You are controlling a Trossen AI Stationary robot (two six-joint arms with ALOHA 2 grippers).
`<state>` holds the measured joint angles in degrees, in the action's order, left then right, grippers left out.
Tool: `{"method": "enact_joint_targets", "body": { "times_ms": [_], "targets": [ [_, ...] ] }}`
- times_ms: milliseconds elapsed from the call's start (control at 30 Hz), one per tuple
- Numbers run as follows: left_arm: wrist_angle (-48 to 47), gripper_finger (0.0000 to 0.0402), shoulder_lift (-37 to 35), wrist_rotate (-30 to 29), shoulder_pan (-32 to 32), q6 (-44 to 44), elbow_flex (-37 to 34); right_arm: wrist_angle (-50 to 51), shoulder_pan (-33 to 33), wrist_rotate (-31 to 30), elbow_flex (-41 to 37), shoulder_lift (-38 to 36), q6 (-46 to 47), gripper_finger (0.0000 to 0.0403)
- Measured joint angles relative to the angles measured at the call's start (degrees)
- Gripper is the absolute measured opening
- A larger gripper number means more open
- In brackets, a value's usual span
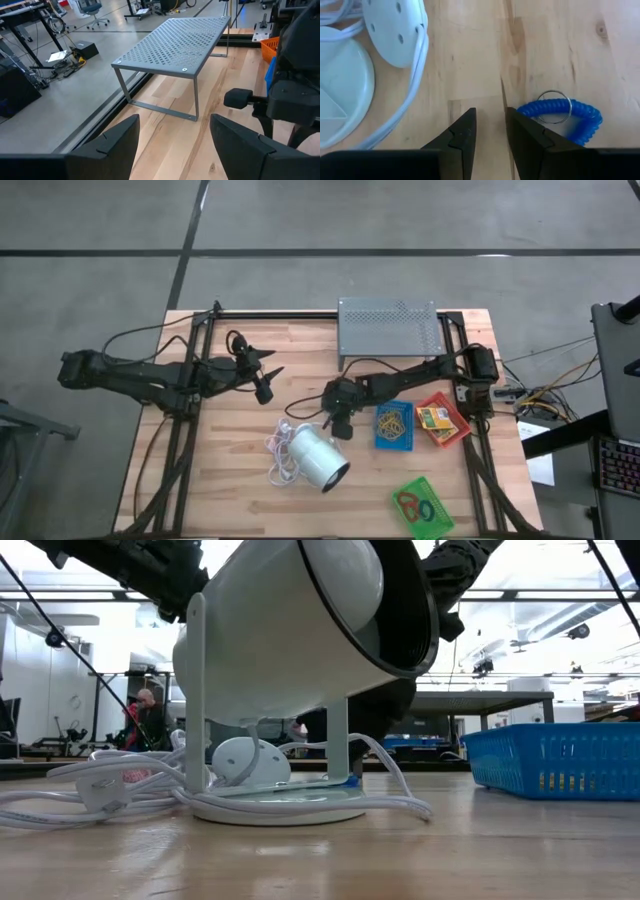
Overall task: Pick & Place Office Desk Supplies
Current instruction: Put the blue spring keychain into the green bin
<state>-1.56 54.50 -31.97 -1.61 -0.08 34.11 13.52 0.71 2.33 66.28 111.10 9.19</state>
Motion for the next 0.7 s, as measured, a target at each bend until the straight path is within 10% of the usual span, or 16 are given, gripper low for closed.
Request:
{"method": "enact_joint_targets", "body": {
  "times_ms": [700],
  "targets": [
    [0.0,0.0245,0.0,0.0,0.0,0.0,0.0,-0.3,0.0,-1.0,0.0,0.0,-4.3,0.0084]
  ]
}}
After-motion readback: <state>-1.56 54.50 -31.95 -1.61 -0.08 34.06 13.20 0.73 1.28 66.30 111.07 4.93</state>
